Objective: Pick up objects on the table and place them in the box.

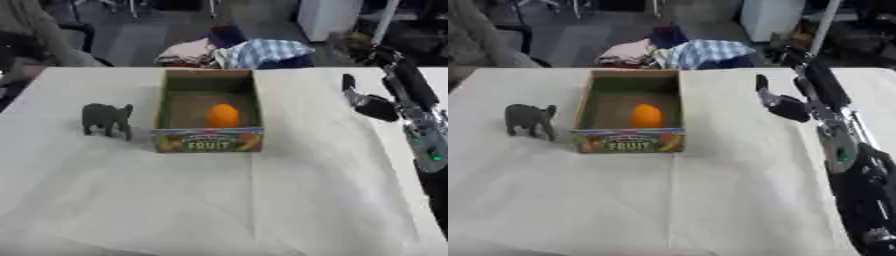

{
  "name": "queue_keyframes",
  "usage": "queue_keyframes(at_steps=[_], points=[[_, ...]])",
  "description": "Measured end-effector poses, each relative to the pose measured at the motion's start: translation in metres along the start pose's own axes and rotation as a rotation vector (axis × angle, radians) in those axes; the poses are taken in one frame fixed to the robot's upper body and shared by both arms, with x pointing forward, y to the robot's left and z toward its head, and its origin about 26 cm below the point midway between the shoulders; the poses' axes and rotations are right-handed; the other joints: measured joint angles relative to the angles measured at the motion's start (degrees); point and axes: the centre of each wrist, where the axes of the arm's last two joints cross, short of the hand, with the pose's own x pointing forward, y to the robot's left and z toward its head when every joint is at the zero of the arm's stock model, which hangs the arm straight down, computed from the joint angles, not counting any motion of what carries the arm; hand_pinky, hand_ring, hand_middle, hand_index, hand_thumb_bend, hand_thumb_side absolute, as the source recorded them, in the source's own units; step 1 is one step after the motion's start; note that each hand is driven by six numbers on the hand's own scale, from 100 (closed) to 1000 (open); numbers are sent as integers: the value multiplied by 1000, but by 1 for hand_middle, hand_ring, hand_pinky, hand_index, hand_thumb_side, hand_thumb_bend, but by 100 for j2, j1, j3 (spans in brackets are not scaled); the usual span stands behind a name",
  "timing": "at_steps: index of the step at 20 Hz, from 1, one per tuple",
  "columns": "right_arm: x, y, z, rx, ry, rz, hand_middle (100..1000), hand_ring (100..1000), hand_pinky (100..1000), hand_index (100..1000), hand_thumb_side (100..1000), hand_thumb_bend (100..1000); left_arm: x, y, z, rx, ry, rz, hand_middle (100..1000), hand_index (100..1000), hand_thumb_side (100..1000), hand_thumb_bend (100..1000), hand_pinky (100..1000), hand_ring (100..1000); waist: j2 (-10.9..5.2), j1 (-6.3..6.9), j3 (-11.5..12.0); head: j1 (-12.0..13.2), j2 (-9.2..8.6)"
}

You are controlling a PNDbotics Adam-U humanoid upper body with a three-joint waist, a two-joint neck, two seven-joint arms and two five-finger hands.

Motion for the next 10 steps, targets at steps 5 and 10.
queue_keyframes(at_steps=[5, 10], points=[[8, -13, -6, -74, 8, -22, 671, 666, 595, 852, 608, 100, -9, 40, -8, -84, 47, -195, 737, 820, 493, 261, 847, 753, 59, -8, -214, 74, 0], [17, -24, -14, -95, 24, -53, 668, 664, 592, 851, 609, 100, -24, 60, -10, -202, 87, -318, 751, 824, 408, 525, 790, 763, 91, 17, -377, 140, 0]])
